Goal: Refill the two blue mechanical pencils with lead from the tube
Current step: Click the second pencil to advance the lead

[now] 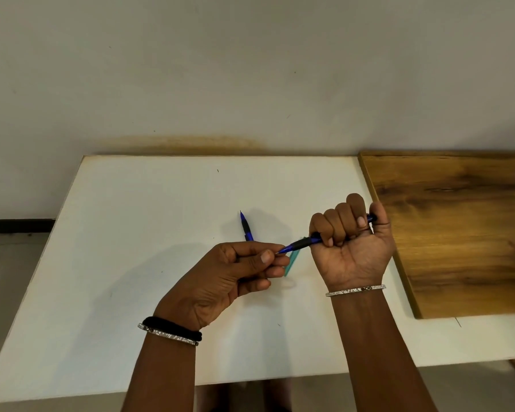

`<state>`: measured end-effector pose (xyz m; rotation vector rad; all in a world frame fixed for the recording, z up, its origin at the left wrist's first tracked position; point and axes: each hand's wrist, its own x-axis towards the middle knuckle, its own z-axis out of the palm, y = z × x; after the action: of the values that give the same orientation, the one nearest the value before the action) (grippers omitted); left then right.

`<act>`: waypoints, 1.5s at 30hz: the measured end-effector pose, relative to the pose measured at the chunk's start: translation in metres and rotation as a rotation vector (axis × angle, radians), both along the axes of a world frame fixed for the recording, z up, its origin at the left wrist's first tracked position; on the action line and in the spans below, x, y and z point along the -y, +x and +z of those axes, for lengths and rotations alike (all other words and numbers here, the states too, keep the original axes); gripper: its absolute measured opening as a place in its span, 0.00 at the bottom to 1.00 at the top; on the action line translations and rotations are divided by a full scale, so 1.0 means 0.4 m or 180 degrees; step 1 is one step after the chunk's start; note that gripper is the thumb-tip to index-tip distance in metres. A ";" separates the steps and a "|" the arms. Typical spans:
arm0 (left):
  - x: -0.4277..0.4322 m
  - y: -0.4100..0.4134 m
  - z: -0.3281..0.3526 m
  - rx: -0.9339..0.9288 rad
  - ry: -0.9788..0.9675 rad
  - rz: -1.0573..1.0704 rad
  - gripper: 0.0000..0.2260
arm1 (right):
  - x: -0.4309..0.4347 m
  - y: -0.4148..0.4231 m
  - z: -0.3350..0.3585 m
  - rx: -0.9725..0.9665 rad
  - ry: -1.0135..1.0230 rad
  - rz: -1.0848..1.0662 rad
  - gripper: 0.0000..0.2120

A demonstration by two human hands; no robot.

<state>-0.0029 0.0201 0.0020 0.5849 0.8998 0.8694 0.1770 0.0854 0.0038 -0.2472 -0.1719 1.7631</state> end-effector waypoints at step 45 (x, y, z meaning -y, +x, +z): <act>-0.003 -0.001 -0.007 0.0047 -0.0024 0.0051 0.14 | -0.003 -0.005 -0.003 -0.0041 -0.0068 -0.0002 0.20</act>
<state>-0.0035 0.0213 -0.0006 0.5648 0.8950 0.8835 0.1751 0.0866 0.0027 -0.2511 -0.1438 1.7664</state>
